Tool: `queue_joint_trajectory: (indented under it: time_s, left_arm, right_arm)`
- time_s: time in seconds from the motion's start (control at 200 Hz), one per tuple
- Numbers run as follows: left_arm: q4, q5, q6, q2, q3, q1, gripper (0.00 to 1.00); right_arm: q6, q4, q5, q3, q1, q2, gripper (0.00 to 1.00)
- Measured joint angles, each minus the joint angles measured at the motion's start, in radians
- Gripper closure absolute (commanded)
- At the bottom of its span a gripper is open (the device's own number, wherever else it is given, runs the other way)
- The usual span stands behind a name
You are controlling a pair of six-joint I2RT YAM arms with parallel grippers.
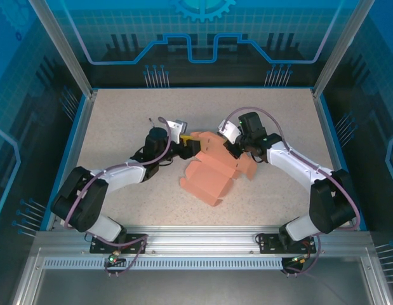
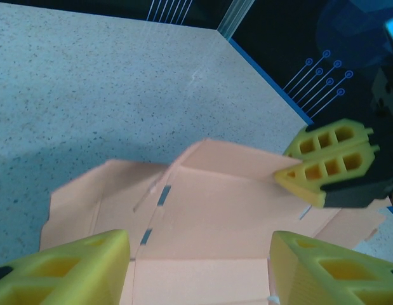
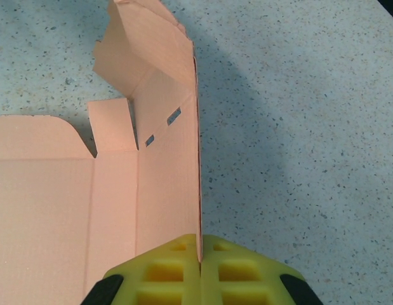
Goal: Fold the paper box
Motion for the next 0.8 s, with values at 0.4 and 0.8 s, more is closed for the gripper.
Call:
queue_joint_trajectory:
  time_s: [0.4, 0.8]
  left_arm:
    - [-0.137, 0.047, 0.027, 0.079, 0.117, 0.006, 0.34]
    - [-0.149, 0.099, 0.042, 0.164, 0.184, 0.006, 0.44]
  right_arm:
    - [0.004, -0.013, -0.031, 0.002, -0.007, 0.0, 1.0]
    - [0.014, -0.013, -0.035, 0.002, -0.007, 0.001, 1.0]
